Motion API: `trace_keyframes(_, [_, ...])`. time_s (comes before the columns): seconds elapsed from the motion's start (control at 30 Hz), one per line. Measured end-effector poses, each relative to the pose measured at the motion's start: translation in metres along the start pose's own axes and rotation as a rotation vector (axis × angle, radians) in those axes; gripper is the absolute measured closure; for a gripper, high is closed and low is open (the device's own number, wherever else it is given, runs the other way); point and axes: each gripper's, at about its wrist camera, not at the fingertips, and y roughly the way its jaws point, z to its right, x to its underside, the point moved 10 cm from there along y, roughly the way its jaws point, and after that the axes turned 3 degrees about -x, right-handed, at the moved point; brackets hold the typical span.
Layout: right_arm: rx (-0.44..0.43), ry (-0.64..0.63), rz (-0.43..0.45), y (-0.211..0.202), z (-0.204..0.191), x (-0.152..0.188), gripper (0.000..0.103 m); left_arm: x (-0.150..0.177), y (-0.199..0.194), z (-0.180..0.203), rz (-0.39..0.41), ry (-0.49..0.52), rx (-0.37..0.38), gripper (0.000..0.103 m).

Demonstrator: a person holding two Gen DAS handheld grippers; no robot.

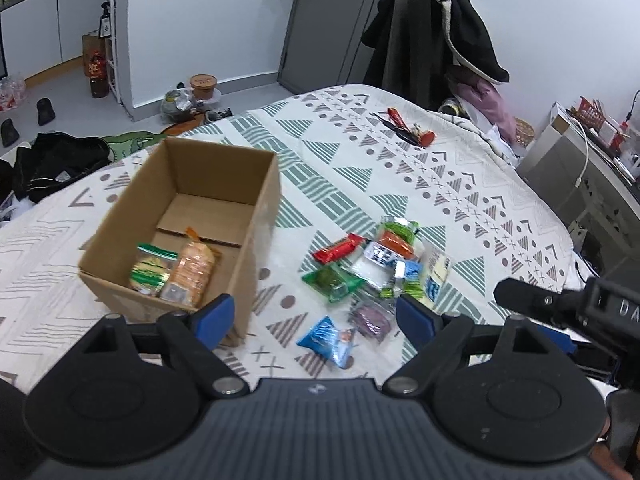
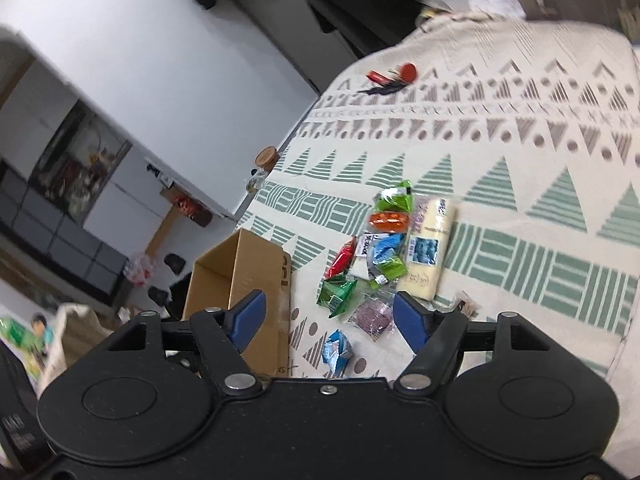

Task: Organize snacks
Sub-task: 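Move left gripper toward blue chip bag while right gripper moves toward small bar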

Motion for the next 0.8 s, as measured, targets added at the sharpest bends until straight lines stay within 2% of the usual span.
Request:
trace_keyframes(0.13, [0.008,0.017,0.005,0.004,0.010,-0.001,0.033,0.009,0.013,0.009,-0.013,0.000,0.013,0.018])
trace_keyframes(0.27, [0.061,0.060,-0.015,0.011,0.029,0.002,0.034,0.019,0.029,0.015,-0.042,0.005,0.012,0.020])
trace_keyframes(0.4, [0.090,0.124,-0.041,0.019,0.045,0.006,0.037,0.026,0.044,0.017,-0.068,0.003,0.008,0.023])
trace_keyframes(0.6, [0.119,0.204,-0.092,0.034,0.064,0.016,0.047,0.036,0.069,0.021,-0.105,0.016,0.008,0.026])
trace_keyframes(0.8, [0.168,0.243,-0.119,0.048,0.077,0.020,0.048,0.048,0.096,0.017,-0.147,0.018,-0.007,0.027])
